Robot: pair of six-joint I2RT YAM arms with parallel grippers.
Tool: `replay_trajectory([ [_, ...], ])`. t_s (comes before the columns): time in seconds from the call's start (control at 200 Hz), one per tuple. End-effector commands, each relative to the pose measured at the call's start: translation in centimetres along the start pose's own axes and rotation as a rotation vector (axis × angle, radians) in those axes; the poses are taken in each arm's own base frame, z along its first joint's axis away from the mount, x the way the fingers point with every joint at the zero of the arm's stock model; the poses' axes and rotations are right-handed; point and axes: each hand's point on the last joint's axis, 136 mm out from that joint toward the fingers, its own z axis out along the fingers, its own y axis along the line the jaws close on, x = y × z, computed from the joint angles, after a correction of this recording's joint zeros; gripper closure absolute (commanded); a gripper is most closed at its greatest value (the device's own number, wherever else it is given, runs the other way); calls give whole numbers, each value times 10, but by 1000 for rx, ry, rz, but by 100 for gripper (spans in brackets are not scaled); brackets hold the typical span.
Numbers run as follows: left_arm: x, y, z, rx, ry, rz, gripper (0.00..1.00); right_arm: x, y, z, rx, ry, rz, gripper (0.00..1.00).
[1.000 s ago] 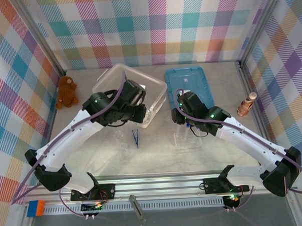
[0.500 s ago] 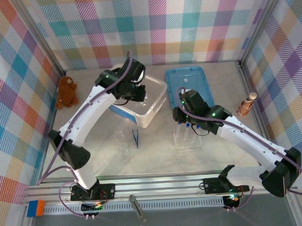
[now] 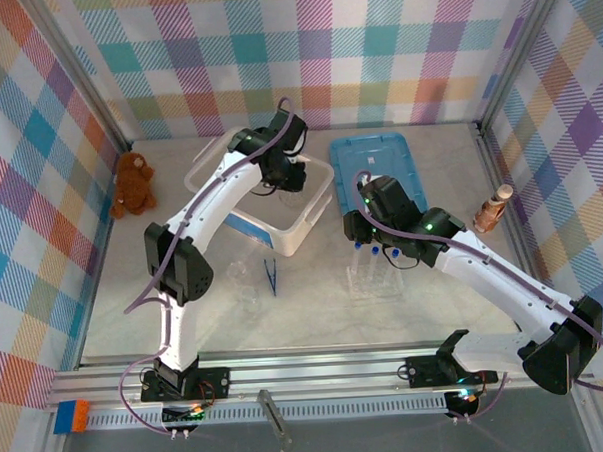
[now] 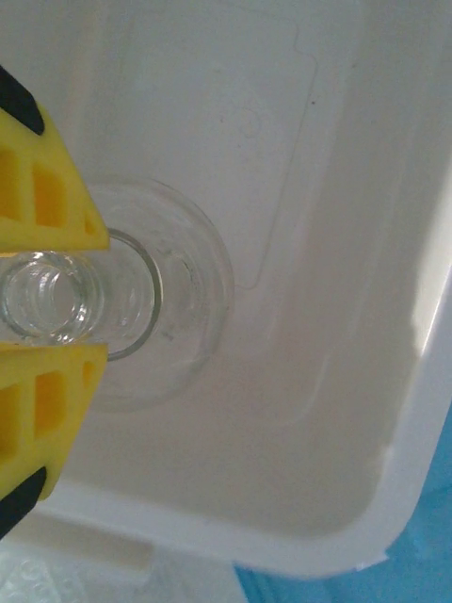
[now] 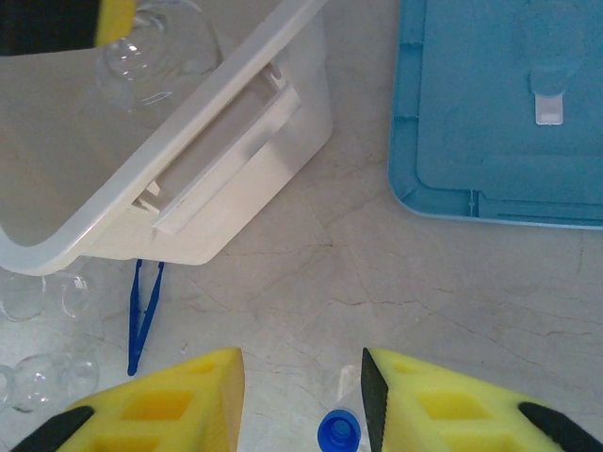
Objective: Organize the chemistry lab equipment
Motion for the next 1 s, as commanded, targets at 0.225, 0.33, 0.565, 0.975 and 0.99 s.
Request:
replay_trajectory([
  [0.225, -25, 10, 45, 20, -16, -28, 86, -6, 3, -2, -12, 1, 13, 62],
  [0.33, -25, 9, 60, 24, -5, -35, 86, -6, 4, -2, -13, 1, 16, 62],
  [0.565, -23, 11, 86, 31, 16, -50, 86, -7, 4, -3, -13, 5, 20, 62],
  [0.975, -18, 4, 110, 68, 41, -67, 86, -7, 6, 3, -12, 14, 24, 62],
  [0.99, -18, 4, 110, 69, 41, -69, 86, -7, 6, 4, -13, 15, 24, 62],
])
